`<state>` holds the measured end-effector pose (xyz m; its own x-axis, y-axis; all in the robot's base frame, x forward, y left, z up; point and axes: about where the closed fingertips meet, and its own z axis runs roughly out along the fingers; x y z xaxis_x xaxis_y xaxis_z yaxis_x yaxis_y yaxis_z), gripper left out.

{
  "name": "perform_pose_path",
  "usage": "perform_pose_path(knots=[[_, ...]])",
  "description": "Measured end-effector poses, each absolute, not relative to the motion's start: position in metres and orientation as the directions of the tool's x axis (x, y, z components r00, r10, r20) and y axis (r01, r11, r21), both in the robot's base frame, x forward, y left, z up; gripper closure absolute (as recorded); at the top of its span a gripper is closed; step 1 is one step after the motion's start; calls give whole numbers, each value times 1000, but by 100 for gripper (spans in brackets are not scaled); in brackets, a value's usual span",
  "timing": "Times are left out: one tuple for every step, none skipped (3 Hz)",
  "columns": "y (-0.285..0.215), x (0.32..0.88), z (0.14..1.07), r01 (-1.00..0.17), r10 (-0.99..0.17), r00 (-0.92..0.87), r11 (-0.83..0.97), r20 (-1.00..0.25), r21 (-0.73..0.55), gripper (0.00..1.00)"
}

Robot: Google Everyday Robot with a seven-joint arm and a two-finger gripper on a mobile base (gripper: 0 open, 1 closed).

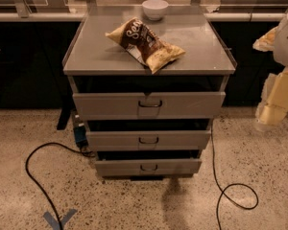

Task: Open top drawer

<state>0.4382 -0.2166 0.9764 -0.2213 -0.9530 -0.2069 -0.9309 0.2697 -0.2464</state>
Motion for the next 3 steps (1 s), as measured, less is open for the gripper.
perform_pose_path(knots=[[-217,438,976,-931,-953,-221,270,-207,-246,0],[-216,440,969,-929,-946,-229,282,-228,-240,0],[-212,450,934,-929,-928,-251,310,-275,-201,0]])
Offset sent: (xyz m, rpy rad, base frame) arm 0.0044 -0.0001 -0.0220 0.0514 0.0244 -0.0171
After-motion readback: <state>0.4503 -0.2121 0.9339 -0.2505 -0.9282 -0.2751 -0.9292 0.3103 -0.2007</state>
